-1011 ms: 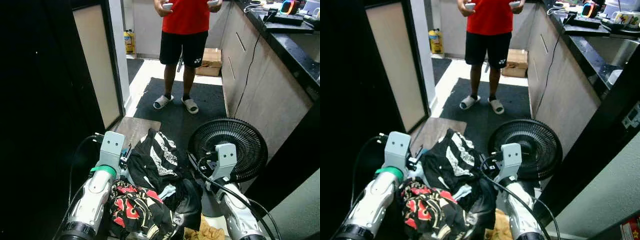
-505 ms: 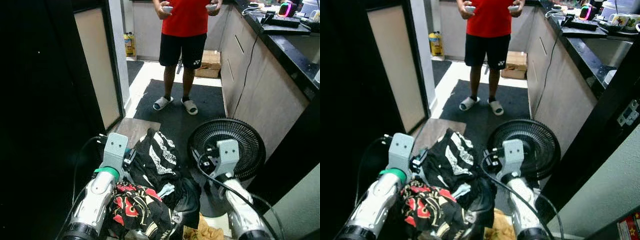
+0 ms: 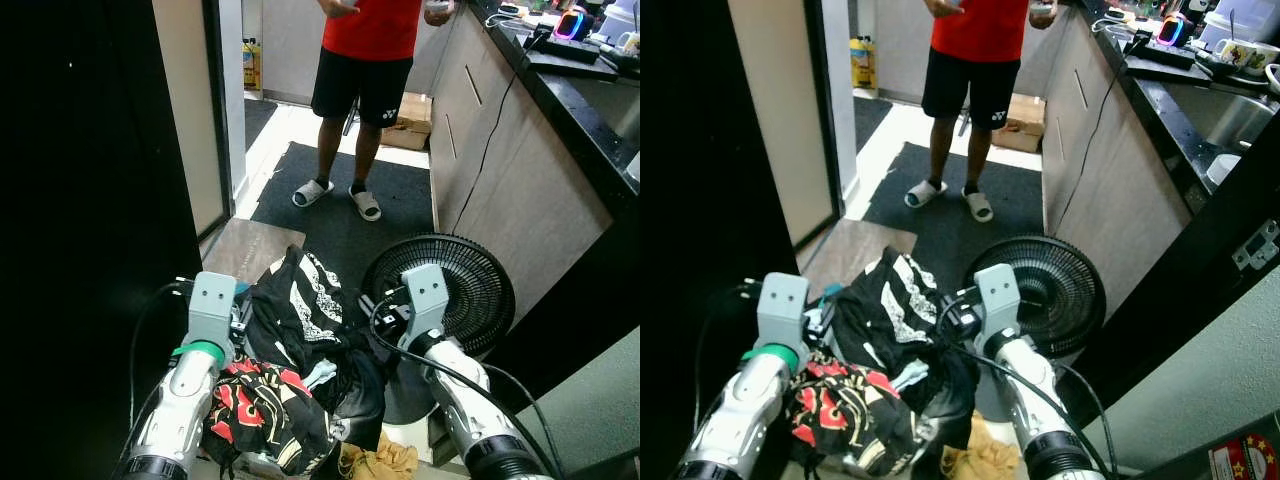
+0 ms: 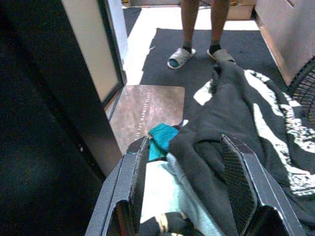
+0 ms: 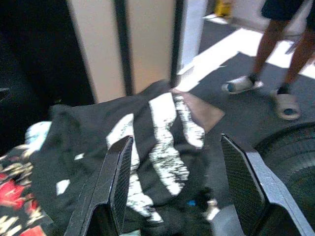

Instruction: Clothes washing

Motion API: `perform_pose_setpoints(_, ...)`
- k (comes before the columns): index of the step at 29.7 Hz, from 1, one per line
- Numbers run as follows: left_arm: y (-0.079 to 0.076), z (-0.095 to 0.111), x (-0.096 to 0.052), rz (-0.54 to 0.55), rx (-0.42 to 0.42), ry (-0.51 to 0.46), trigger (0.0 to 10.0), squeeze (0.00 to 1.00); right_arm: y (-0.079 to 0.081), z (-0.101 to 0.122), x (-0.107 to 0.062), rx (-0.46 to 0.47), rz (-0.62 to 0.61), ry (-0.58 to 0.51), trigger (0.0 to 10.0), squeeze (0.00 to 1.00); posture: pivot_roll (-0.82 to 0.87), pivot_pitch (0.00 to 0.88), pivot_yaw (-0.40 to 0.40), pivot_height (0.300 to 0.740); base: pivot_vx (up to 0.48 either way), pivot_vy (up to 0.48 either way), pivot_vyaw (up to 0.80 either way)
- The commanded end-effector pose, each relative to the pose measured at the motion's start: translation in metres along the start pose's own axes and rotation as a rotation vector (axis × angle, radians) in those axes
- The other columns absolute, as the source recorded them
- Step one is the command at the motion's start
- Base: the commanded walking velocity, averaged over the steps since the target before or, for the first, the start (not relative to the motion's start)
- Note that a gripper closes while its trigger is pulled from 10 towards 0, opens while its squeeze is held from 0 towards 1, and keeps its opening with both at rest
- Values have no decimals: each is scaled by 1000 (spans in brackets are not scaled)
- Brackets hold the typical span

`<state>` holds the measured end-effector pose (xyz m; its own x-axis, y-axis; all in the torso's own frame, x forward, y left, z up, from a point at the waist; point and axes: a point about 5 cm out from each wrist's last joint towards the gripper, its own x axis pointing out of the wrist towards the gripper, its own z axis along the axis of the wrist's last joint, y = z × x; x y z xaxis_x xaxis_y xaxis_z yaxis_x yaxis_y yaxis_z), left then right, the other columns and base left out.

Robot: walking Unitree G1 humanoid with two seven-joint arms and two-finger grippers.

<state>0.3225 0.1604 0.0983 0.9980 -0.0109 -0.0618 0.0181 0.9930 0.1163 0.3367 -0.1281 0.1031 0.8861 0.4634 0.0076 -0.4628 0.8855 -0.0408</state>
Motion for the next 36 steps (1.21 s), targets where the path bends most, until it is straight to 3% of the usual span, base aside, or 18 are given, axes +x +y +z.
perform_pose_setpoints(1, 0, -3, 0, -11, 1, 15, 10000, 0, -5, -9, -5, 35, -5, 43, 10000, 0, 32, 95, -39, 740, 0, 0, 0)
perform_pose_setpoints(7, 0, 1, 3, -38, 18, 16, 10000, 0, -19, -19, -9, 51, -63, 97, 10000, 0, 26, 113, -17, 740, 0, 0, 0)
perform_pose_setpoints(11, -1, 3, 6, -56, 31, 21, 10000, 0, -20, -3, 10, 72, -79, 57, 10000, 0, 29, 133, 0, 740, 0, 0, 0)
perform_pose_setpoints(12, 0, 5, 7, -57, 35, 19, 10000, 0, -20, 12, 26, 99, -109, 38, 10000, 0, 48, 143, 3, 740, 0, 0, 0)
perform_pose_setpoints(15, 0, 6, 8, -57, 35, 18, 10000, 0, -20, 16, 29, 106, -115, 34, 10000, 0, 48, 143, 3, 740, 0, 0, 0)
perform_pose_setpoints(16, 8, 11, 6, -34, 40, 2, 10000, 0, -14, 29, 43, 164, -113, 17, 10000, 0, 113, 165, -18, 740, 0, 0, 0)
perform_pose_setpoints(20, 23, 16, -1, 15, 41, -15, 10000, 0, -7, 44, 56, 235, -91, -10, 10000, 0, 147, 180, -34, 740, 0, 0, 0)
perform_pose_setpoints(21, 23, 16, -1, 15, 41, -15, 10000, 0, -7, 44, 56, 235, -91, -10, 10000, 0, 147, 180, -34, 740, 0, 0, 0)
perform_pose_setpoints(25, 48, 21, -19, 99, 44, -27, 10000, 0, 8, 55, 68, 236, 25, -13, 10000, 0, 200, 224, -67, 740, 0, 0, 0)
perform_pose_setpoints(31, 63, 25, -36, 153, 43, -29, 10000, 0, 28, 45, 68, 170, 173, 30, 10000, 0, 203, 280, -81, 740, 0, 0, 0)
perform_pose_setpoints(36, 68, 27, -46, 161, 50, -20, 10000, 0, 32, 27, 60, 124, 178, 81, 10000, 0, 198, 340, -73, 740, 0, 0, 0)
